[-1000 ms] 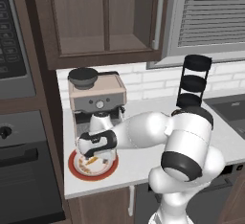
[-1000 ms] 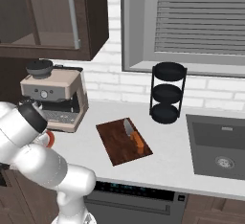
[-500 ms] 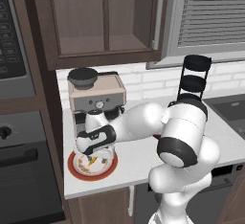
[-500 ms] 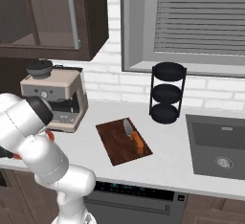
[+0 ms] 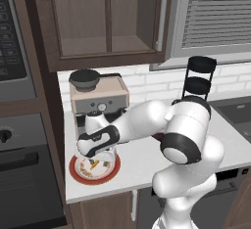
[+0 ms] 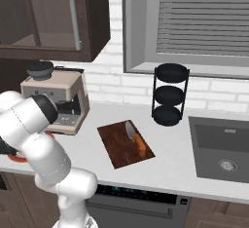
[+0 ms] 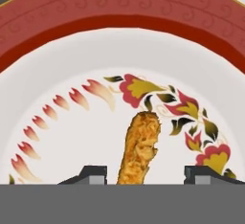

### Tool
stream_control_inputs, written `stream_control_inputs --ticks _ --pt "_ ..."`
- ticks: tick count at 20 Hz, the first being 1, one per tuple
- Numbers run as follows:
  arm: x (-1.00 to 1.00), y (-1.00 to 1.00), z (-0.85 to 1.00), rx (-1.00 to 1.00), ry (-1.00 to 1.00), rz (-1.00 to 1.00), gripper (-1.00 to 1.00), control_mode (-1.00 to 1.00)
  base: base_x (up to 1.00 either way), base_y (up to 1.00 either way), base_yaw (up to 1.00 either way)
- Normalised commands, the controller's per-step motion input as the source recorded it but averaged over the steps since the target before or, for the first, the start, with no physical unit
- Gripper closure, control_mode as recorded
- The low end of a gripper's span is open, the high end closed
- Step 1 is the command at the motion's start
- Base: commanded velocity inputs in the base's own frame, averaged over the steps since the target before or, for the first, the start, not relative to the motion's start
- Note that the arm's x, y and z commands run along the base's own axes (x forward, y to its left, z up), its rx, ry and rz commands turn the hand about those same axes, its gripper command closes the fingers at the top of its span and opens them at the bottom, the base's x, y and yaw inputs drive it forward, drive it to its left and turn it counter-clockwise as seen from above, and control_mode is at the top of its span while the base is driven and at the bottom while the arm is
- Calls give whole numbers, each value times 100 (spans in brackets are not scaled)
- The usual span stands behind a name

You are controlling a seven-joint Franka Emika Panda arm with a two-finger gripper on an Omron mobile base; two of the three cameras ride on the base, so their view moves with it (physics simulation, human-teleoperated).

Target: Pick up the knife from the drawer and place it on the cutting board. Then place the meat from the plate to the cutting board.

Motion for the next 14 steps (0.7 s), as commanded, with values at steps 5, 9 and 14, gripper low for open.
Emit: stream_control_inputs --ticks 5,9,14 --pt "0 0 -1 0 0 0 100 -100 0 0 0" --pt "0 4 0 0 0 0 100 -100 0 0 0" --pt "0 5 -6 0 0 0 100 -100 0 0 0"
